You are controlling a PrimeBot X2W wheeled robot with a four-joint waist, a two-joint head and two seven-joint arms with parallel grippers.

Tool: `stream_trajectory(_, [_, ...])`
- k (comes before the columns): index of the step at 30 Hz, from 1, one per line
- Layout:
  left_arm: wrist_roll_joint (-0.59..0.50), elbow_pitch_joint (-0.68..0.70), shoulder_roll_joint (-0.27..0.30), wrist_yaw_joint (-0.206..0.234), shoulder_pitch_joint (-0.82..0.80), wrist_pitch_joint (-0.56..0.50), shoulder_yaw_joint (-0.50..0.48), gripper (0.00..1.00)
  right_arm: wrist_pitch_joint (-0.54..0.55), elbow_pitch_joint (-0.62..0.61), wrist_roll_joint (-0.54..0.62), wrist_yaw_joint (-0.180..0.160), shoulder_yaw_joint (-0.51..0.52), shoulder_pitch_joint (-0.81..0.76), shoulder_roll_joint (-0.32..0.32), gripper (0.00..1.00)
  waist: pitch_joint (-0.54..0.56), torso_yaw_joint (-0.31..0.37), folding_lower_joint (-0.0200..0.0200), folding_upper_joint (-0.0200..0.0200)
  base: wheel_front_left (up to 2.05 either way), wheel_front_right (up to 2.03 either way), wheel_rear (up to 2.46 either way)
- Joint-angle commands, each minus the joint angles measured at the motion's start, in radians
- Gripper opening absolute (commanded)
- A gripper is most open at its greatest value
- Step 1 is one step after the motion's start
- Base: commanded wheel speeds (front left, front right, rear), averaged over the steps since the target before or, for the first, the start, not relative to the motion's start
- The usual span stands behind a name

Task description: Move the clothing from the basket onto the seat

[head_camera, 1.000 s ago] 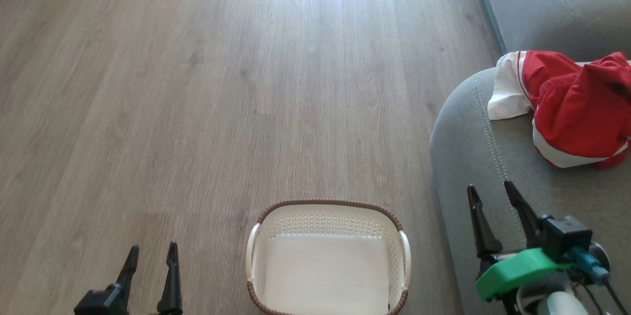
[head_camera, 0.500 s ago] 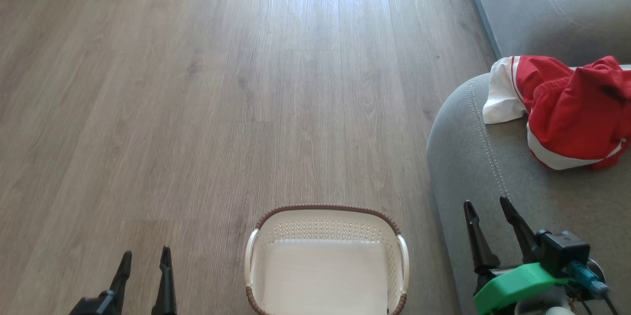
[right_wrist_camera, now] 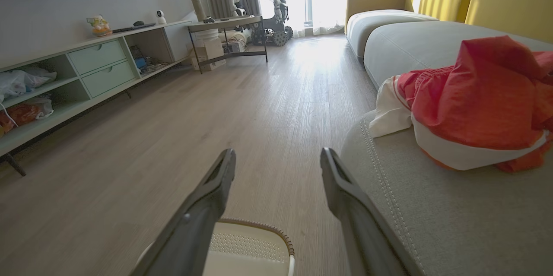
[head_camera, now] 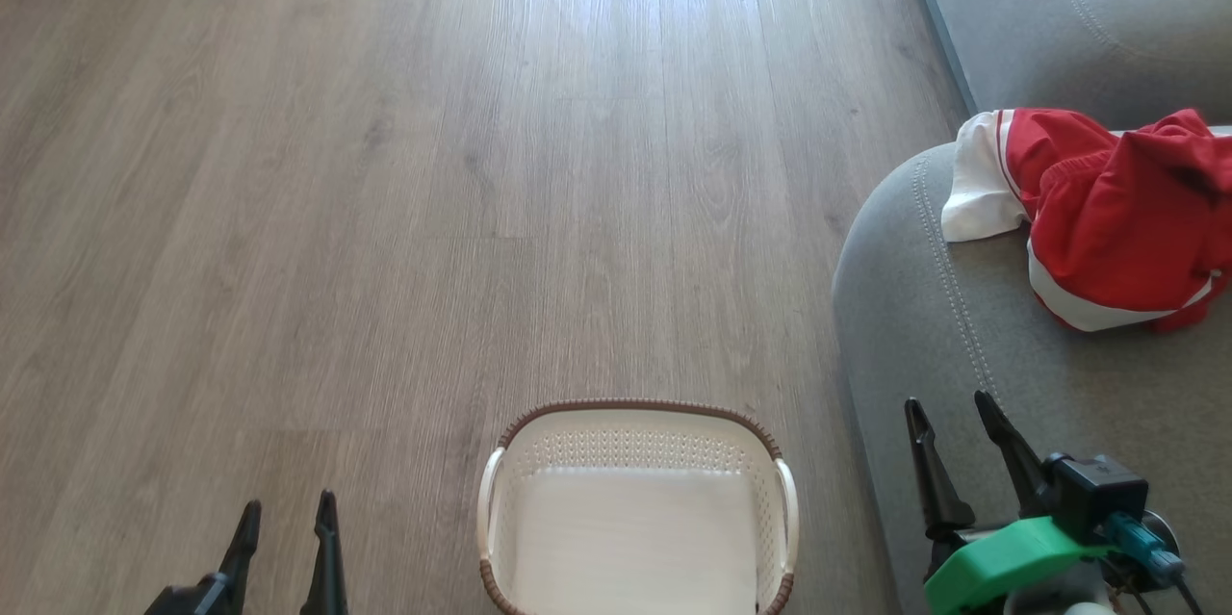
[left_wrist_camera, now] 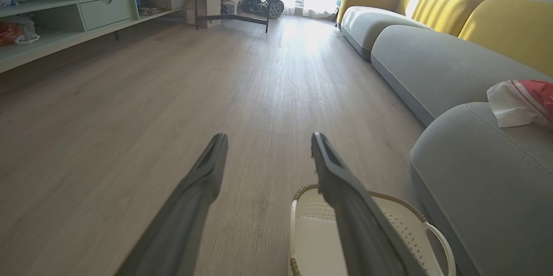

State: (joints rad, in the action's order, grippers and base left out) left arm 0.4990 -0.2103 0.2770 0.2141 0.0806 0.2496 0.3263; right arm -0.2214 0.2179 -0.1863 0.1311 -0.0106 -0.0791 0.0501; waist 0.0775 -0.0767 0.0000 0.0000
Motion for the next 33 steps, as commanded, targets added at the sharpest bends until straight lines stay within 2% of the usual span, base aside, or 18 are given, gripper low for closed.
stream_trajectory(1, [0.001,0.022,0.007,-0.003,-0.041,0.012,-0.043,1.0,-0.015,-0.027,-0.007,0.0,-0.022,0.038,0.0,1.0,0.0,-0.001,0.0,0.0,0.0,0.0,0.0])
stream_trajectory(13, [-0.005,0.025,0.005,0.002,-0.046,0.012,-0.045,1.0,-0.018,-0.022,-0.008,0.0,-0.018,0.041,0.0,1.0,-0.004,-0.005,0.0,0.0,0.0,0.0,0.0])
stream_trajectory(14, [0.0,-0.004,-0.007,0.0,0.0,-0.001,0.001,0.0,-0.002,0.012,0.0,0.0,0.002,0.003,0.0,0.0,-0.004,-0.005,0.0,0.0,0.0,0.0,0.0])
stream_trajectory(19, [0.008,-0.066,-0.033,-0.002,0.014,-0.006,0.016,0.0,0.004,0.086,-0.01,0.0,0.001,-0.023,0.0,0.0,-0.004,-0.005,0.0,0.0,0.0,0.0,0.0])
stream_trajectory(33, [0.133,-0.052,-0.054,-0.03,-0.008,-0.045,-0.036,0.0,0.042,0.081,-0.169,0.0,0.016,0.004,0.0,0.0,-0.012,0.004,0.0,0.0,0.0,0.0,0.0])
